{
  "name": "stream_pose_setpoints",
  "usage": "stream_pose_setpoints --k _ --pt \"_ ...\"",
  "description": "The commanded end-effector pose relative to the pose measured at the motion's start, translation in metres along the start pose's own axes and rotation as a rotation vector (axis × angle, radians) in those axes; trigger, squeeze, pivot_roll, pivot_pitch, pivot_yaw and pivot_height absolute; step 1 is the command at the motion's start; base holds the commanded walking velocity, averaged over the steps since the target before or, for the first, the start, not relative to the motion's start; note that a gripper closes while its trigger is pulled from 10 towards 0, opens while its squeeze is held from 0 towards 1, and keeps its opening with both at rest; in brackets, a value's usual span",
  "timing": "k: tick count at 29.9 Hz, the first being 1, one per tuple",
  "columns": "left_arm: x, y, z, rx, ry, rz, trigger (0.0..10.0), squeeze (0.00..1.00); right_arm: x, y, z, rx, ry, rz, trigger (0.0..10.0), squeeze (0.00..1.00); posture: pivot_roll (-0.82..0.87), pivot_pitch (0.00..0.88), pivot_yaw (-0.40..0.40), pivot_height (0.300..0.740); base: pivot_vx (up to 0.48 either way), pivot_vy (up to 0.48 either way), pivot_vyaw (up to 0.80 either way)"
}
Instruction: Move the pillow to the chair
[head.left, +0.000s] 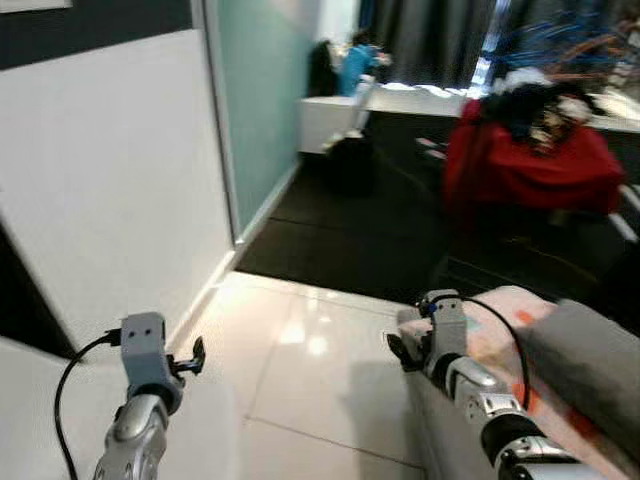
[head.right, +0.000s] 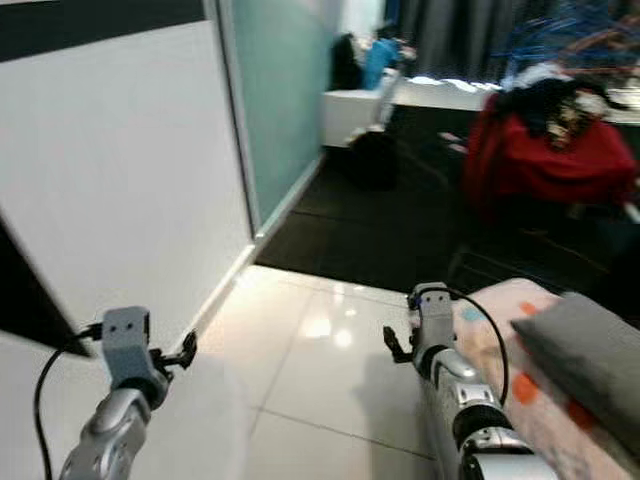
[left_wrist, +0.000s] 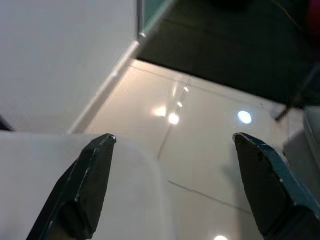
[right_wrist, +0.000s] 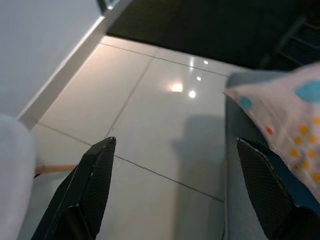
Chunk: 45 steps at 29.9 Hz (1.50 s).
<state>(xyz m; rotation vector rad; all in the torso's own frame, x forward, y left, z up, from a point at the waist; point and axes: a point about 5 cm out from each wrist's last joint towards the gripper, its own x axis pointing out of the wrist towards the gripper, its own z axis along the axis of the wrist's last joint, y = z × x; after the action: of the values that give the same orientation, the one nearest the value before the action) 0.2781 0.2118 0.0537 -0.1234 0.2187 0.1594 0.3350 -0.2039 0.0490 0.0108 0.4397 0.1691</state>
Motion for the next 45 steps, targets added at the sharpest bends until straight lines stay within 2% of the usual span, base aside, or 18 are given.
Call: stream_pose_setpoints --k 1,12,22,34,45 --pt "-0.001 0.001 -0.002 0.000 0.001 0.001 10.0 0.00 0.001 -0.002 0.009 -0.016 -0.017 0.000 10.0 0.00 -0.17 0.000 -0.012 0.740 0.000 0.000 -0.75" --pt "0.003 0.002 0.001 0.006 -0.009 -0.012 10.0 0.00 0.001 0.001 -0.001 -0.015 0.003 -0.002 10.0 0.00 -0.18 0.000 0.000 0.740 0.000 0.000 -0.75" --pt "0.004 0.000 0.001 0.006 -0.013 -0.029 10.0 0.00 0.001 0.002 0.001 -0.031 0.001 -0.002 10.0 0.00 -0.18 0.000 -0.004 0.740 0.000 0.000 -0.59" --pt "0.002 -0.004 0.000 -0.011 -0.008 -0.053 10.0 0.00 0.002 0.004 0.002 -0.069 0.003 -0.001 10.0 0.00 -0.18 0.000 -0.011 0.740 0.000 -0.457 0.00" --pt "0.000 0.003 -0.003 -0.017 -0.003 -0.027 10.0 0.00 0.001 0.003 -0.004 -0.154 0.054 -0.004 10.0 0.00 -0.18 0.000 -0.010 0.740 0.000 -0.480 0.00"
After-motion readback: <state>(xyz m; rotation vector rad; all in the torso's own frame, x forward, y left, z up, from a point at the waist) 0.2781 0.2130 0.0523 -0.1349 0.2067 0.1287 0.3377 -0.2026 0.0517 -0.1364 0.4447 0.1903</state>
